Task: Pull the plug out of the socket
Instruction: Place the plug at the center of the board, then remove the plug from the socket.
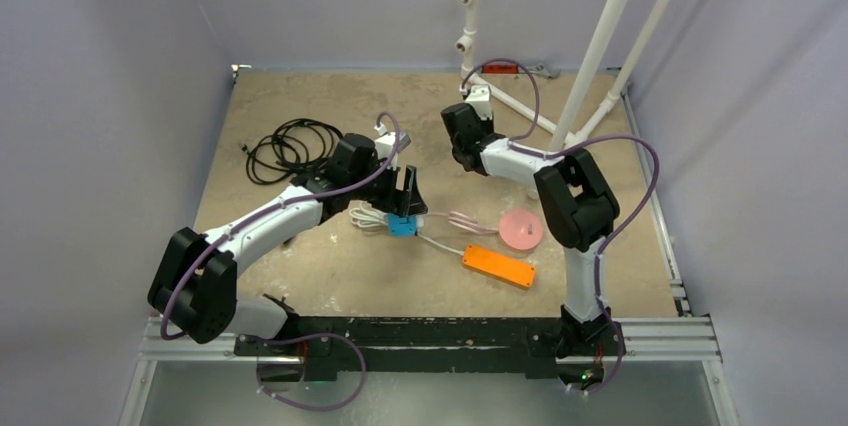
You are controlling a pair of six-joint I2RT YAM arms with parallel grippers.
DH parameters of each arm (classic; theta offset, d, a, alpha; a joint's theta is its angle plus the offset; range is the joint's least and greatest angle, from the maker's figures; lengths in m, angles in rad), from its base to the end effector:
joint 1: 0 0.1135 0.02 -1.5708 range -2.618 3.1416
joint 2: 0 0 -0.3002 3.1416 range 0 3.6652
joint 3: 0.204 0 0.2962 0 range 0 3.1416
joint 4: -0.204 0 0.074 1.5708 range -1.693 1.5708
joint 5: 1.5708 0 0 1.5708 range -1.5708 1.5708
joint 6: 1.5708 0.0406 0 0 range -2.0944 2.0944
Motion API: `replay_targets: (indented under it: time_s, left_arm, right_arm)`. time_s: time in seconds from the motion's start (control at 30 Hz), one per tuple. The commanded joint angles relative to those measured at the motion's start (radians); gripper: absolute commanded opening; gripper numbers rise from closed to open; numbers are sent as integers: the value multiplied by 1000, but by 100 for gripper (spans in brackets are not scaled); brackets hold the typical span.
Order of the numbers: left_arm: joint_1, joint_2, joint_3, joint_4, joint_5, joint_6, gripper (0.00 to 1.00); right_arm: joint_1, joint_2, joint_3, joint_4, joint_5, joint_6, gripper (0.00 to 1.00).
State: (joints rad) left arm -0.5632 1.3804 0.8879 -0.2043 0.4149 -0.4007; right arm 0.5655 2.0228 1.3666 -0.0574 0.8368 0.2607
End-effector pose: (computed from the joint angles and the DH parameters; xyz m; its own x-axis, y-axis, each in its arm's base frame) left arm 0.2723 -0.1913 0.2527 -0.7922 0.0780 -0.6052 0.4789 0.6942 -0.5373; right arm 0.4333 0.2393 0.1879 -0.5043 -0.1156 -0.8557 0.2536 0.9275 -0.2747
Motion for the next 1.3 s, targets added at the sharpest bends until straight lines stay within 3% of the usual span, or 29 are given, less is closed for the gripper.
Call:
replay_targets:
  time_s: [0.0, 0.07, 0.13, 0.33, 0.6, 0.87, 1.07, 1.27]
  left_arm:
    - [6, -22, 13, 82, 36, -6, 18]
    - [6, -20, 13, 83, 36, -7, 18]
    - [6, -17, 13, 82, 35, -7, 18]
    - [6, -19, 14, 85, 46, -8, 18]
    - [6, -39, 10, 82, 19, -4, 18]
    - [6, -89, 7, 77, -27, 12, 18]
    - [7, -105, 10, 67, -67, 21, 18]
    - [28, -65, 14, 48, -119, 13, 18]
  right_arm:
    - [-2, -6, 38, 9, -32, 8, 26]
    - [-2, -3, 33, 20, -66, 6, 40]
    - [-1, -2, 31, 18, -81, 9, 47]
    - [-1, -19, 23, 4, -90, 9, 60]
    - [6, -95, -2, 21, -153, -18, 62]
    - [102, -256, -78, 46, -198, -52, 63]
    - [111, -450, -212, 52, -322, 22, 63]
    - [143, -665, -434, 227, -458, 33, 68]
